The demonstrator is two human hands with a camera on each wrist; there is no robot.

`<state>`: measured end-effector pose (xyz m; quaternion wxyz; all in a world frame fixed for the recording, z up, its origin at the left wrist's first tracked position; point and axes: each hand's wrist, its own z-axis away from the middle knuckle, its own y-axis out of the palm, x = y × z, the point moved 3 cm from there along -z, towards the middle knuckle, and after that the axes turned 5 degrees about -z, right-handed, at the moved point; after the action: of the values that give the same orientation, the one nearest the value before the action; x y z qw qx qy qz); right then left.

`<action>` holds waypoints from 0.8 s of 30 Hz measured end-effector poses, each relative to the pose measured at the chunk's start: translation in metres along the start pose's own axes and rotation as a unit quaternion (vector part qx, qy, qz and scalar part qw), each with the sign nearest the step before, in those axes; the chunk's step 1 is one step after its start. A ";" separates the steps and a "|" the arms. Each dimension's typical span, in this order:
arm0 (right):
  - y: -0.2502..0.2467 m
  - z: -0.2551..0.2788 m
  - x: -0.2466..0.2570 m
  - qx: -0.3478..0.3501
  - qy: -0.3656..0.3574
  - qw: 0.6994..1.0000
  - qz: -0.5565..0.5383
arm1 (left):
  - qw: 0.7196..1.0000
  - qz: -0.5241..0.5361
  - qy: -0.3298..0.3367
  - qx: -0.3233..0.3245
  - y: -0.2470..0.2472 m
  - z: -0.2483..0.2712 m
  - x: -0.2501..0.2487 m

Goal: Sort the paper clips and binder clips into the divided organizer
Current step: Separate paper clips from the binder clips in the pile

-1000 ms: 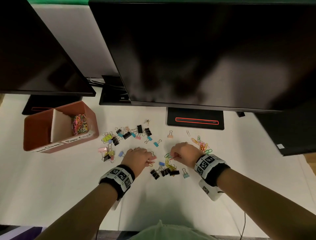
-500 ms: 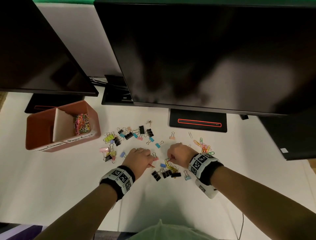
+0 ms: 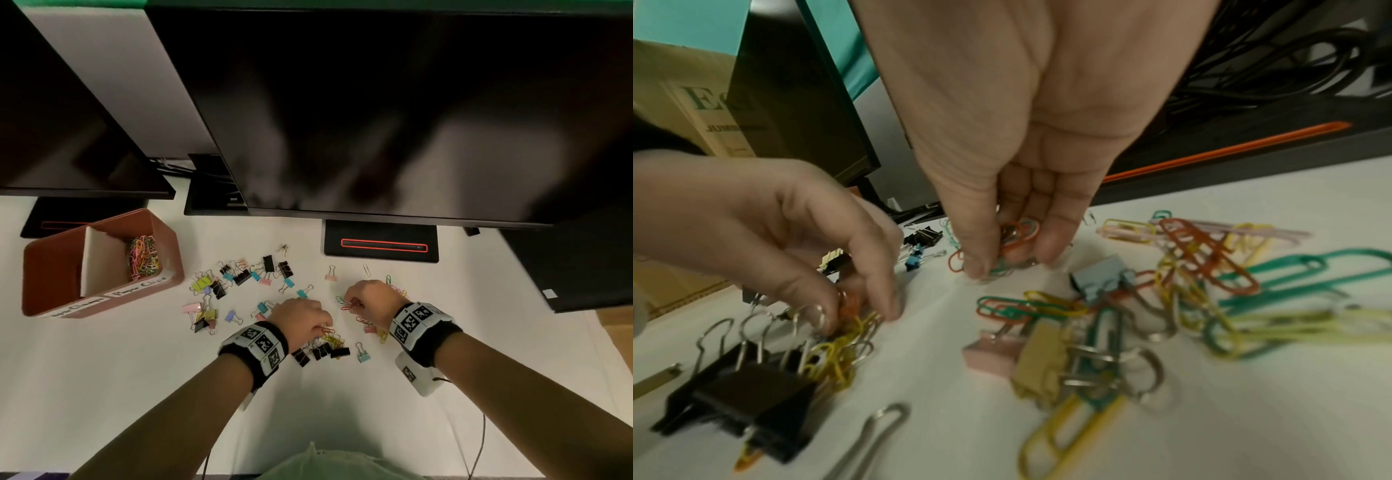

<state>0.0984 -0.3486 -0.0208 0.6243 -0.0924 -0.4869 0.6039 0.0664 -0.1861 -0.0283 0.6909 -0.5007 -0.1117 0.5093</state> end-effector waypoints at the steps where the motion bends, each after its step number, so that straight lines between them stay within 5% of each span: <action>1: 0.000 0.001 -0.002 0.000 0.000 1.000 0.006 | 1.000 -0.006 -0.002 0.012 0.001 -0.003 -0.001; 24: -0.001 0.006 -0.003 0.000 -0.014 1.000 0.023 | 0.995 -0.019 -0.091 0.028 0.005 -0.013 0.003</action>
<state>0.0950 -0.3540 -0.0184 0.6034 -0.0950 -0.4937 0.6190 0.0734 -0.1914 -0.0393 0.7015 -0.4305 -0.1688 0.5423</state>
